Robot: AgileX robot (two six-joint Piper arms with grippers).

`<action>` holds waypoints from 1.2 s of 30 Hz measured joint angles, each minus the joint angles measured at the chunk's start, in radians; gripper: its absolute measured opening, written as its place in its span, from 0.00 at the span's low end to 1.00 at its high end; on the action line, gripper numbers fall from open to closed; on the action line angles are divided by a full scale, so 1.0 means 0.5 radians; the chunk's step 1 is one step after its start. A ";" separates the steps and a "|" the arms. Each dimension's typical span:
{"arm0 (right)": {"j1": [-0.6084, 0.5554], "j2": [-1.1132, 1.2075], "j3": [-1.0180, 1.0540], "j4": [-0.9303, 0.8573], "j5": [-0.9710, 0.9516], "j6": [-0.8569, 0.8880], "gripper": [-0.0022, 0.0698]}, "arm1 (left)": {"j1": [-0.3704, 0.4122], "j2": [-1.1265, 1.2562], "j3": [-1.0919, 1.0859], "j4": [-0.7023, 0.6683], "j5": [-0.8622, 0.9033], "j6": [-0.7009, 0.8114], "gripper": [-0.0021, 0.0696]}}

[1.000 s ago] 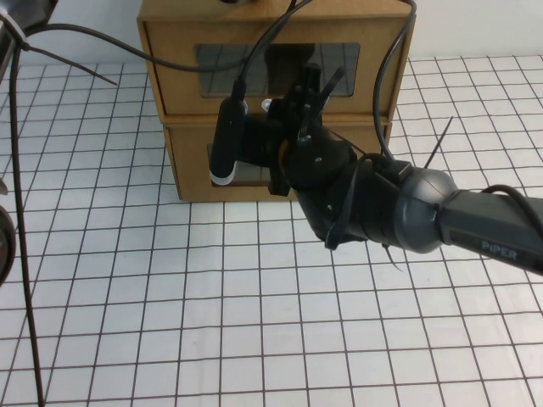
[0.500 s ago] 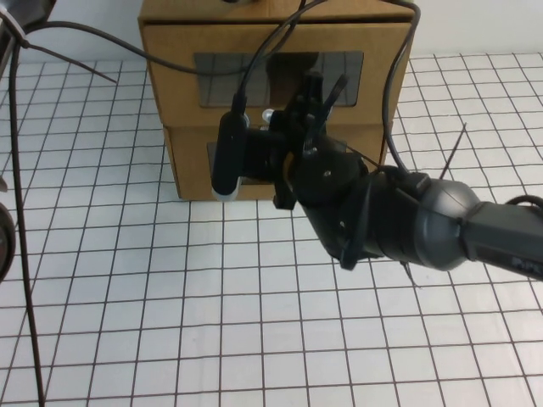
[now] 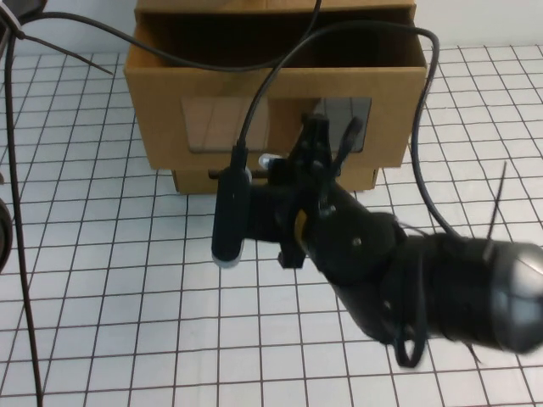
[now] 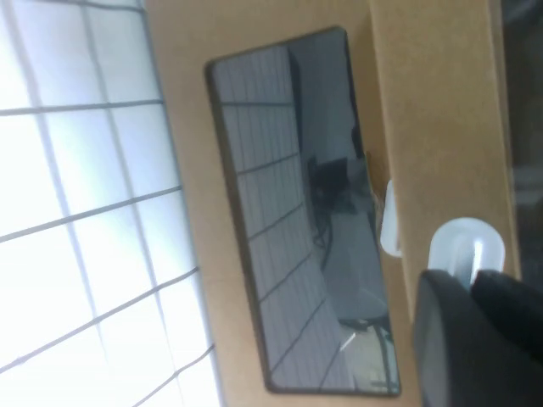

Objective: Open the shoe box
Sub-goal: 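Pull the top drawer of the cardboard box fully open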

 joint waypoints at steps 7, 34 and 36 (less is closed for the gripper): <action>0.220 -0.247 0.224 0.108 0.155 0.024 0.04 | 0.000 -0.003 0.000 -0.013 0.025 -0.017 0.02; 0.468 -0.482 0.453 0.567 0.365 0.029 0.23 | 0.000 -0.016 0.000 -0.030 0.077 -0.053 0.02; 0.500 -0.513 0.453 0.580 0.377 0.030 0.28 | 0.000 -0.016 0.000 -0.030 0.077 -0.053 0.02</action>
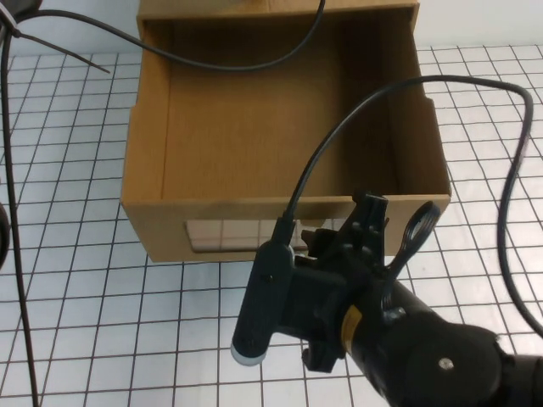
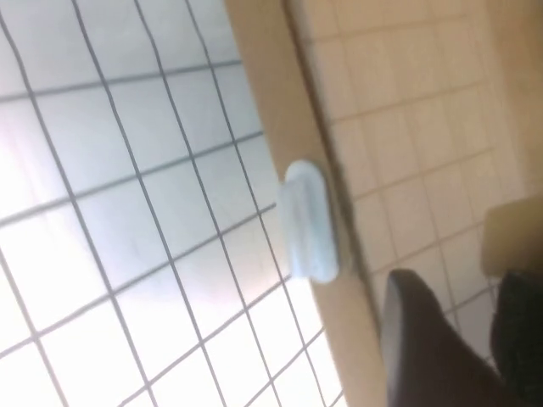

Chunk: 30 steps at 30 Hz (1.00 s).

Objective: Open the shoe box
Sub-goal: 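Pull the top drawer of the cardboard box fully open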

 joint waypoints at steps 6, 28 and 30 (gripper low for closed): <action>0.179 -0.182 0.000 0.061 0.125 0.011 0.32 | 0.000 0.000 -0.136 0.012 0.140 0.000 0.02; -0.956 -0.853 -0.261 0.890 0.084 -0.104 0.01 | -0.004 -0.730 0.021 0.456 0.268 0.007 0.02; -1.172 -0.902 -0.261 1.101 -0.011 -0.242 0.01 | -0.004 -0.873 0.214 0.487 0.252 0.003 0.02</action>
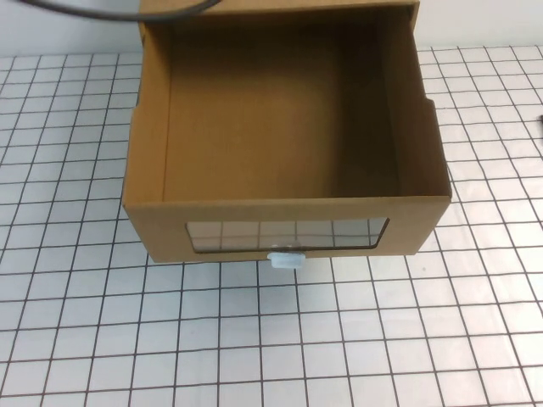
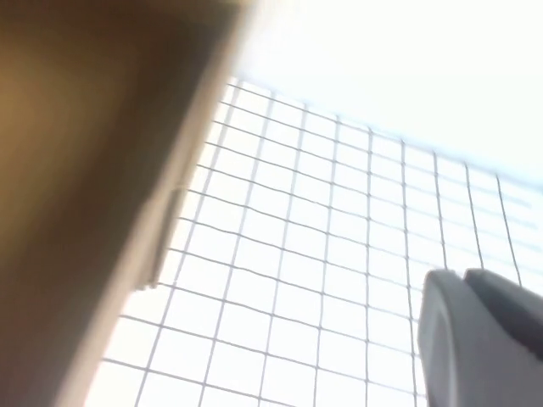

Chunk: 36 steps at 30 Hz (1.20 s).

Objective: Open the shoe box
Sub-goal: 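Pull the top drawer of the cardboard box fully open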

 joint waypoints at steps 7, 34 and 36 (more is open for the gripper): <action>-0.464 -0.163 0.170 0.586 -0.329 -0.372 0.01 | 0.000 -0.673 1.037 0.021 -0.557 0.037 0.02; -0.524 -0.726 1.196 0.883 -1.296 -0.274 0.01 | 0.000 -2.953 4.503 -0.039 -2.488 0.045 0.02; -0.524 -0.726 1.196 0.883 -1.312 -0.271 0.01 | 0.000 -2.960 4.603 -0.039 -2.491 0.041 0.02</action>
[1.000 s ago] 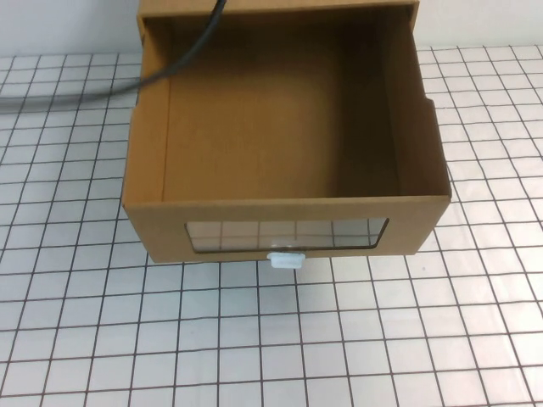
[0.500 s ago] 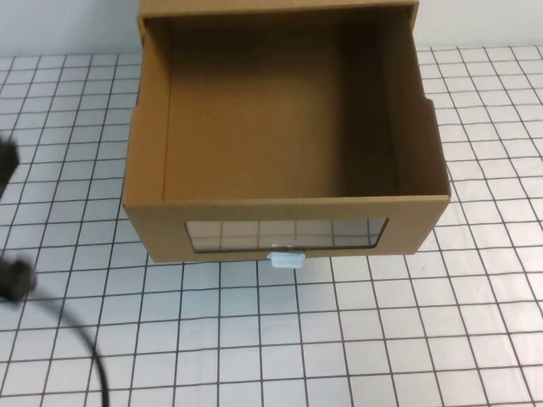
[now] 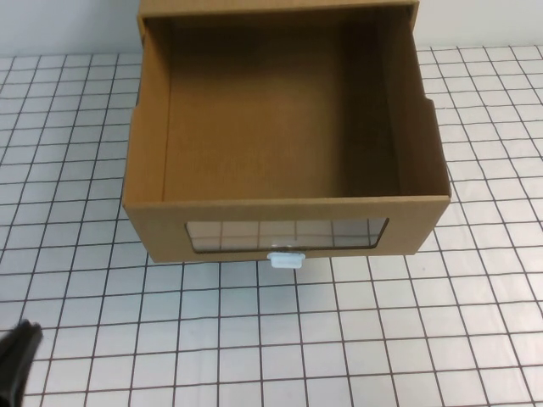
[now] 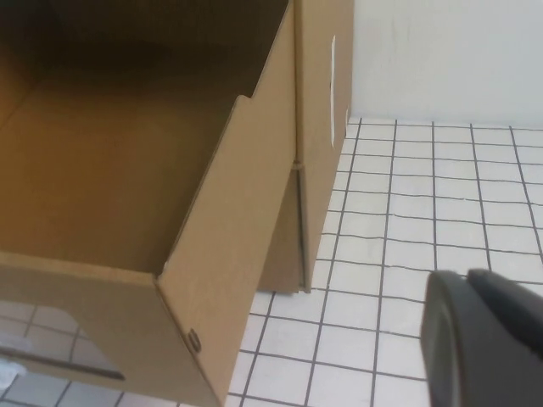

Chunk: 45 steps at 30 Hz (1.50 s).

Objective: Open the shoe box
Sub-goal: 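Pull the top drawer of the cardboard box fully open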

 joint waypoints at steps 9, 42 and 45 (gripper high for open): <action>0.000 0.000 0.003 0.020 -0.008 0.054 0.01 | 0.000 -0.007 0.115 -0.153 0.339 -0.123 0.02; -0.245 -0.224 0.138 -0.245 0.055 0.054 0.01 | 0.000 -0.007 0.118 -0.326 0.356 -0.214 0.02; -0.447 -0.469 0.341 -0.248 -0.005 0.054 0.01 | 0.000 -0.007 0.118 -0.326 0.356 -0.214 0.02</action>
